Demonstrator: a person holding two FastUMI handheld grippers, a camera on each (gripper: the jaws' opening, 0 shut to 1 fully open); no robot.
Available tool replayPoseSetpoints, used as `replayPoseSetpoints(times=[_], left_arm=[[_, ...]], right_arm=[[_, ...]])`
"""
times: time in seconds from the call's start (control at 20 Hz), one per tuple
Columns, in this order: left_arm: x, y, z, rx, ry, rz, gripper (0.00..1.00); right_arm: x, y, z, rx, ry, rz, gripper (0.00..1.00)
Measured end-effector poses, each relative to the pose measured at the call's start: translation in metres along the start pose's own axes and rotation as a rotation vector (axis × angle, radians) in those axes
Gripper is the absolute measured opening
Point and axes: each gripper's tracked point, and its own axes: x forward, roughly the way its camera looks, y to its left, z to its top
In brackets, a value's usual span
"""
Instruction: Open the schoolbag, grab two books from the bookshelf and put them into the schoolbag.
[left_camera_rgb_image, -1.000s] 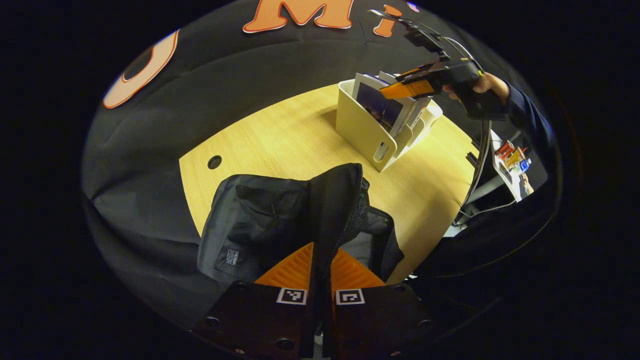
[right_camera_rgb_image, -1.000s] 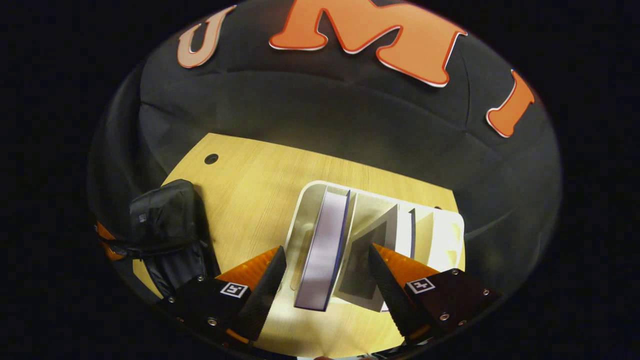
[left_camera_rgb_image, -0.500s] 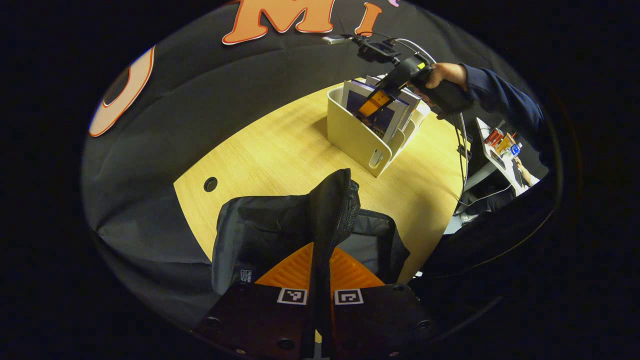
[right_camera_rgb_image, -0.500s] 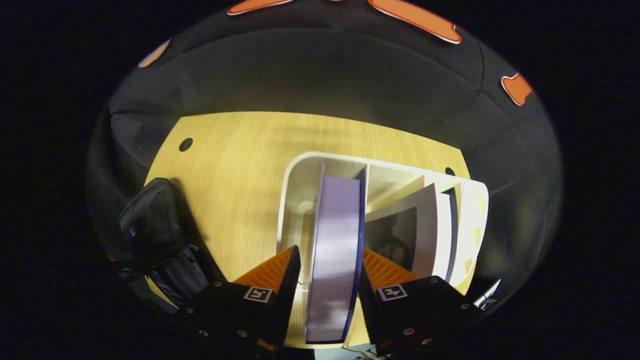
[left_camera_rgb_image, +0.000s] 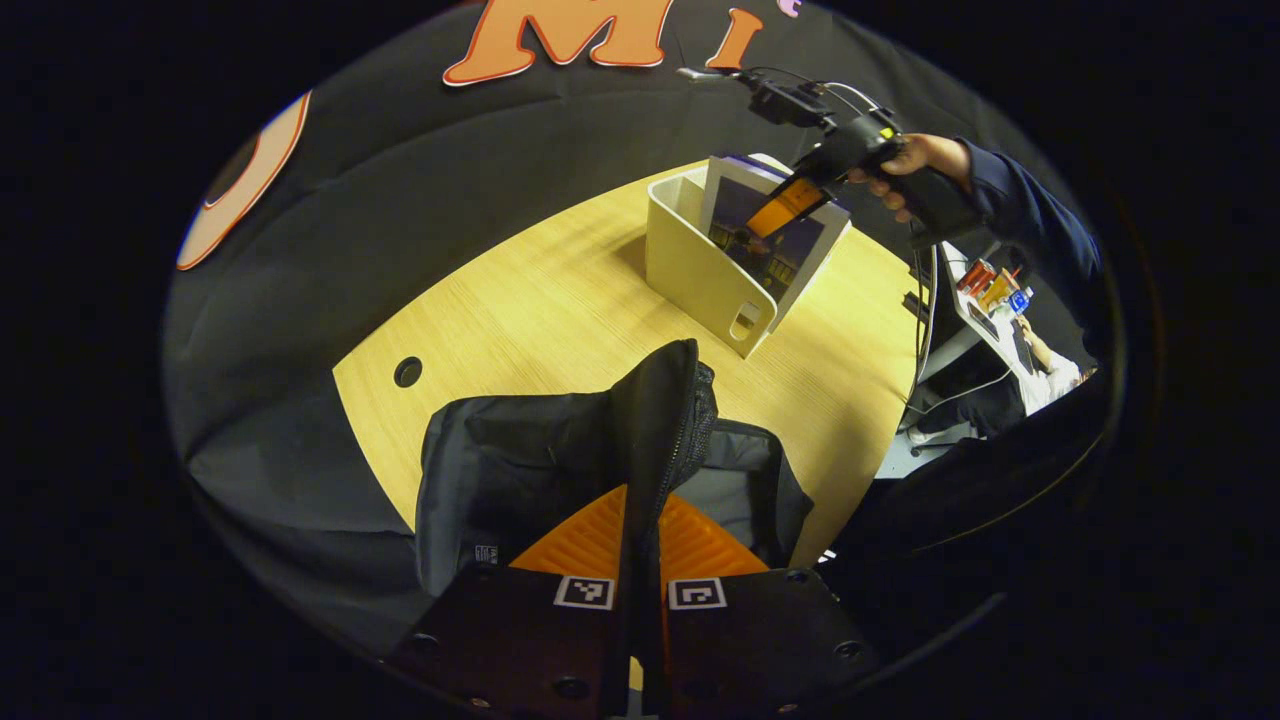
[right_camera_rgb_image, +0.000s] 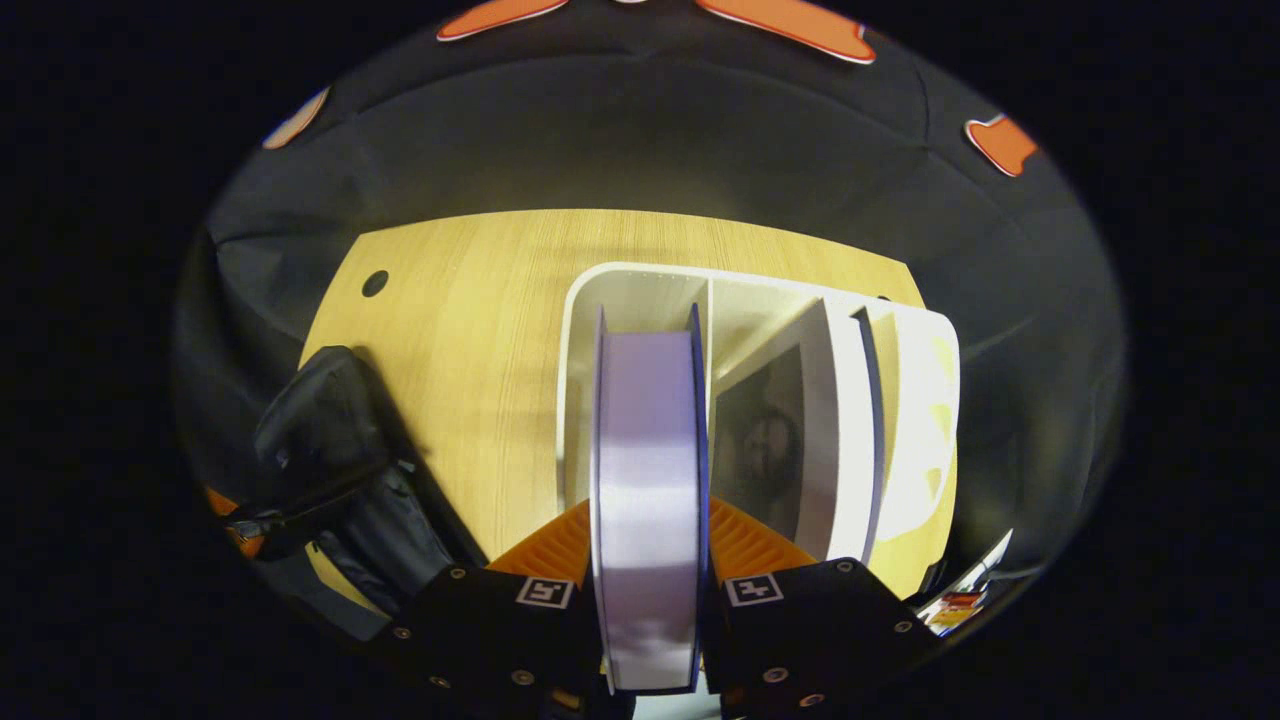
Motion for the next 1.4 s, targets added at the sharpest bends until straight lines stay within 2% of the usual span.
replayPoseSetpoints(times=[0.45, 0.75, 0.9, 1.05, 1.4], left_arm=[[0.004, -0.013, 0.007, 0.051, -0.013, -0.051, 0.06], [0.004, -0.016, 0.013, 0.047, -0.026, -0.06, 0.06], [0.004, -0.016, 0.017, 0.041, -0.034, -0.065, 0.06], [-0.001, -0.016, 0.022, 0.02, -0.052, -0.069, 0.06], [-0.005, -0.02, 0.031, -0.044, -0.082, -0.078, 0.05]], right_arm=[[-0.097, -0.004, -0.065, 0.128, -0.125, 0.066, 0.4], [-0.144, -0.005, -0.129, 0.314, -0.176, 0.155, 0.4], [-0.154, 0.007, -0.147, 0.414, -0.21, 0.246, 0.39], [-0.158, 0.035, -0.164, 0.509, -0.237, 0.387, 0.39], [-0.117, 0.099, -0.181, 0.669, -0.239, 0.611, 0.38]])
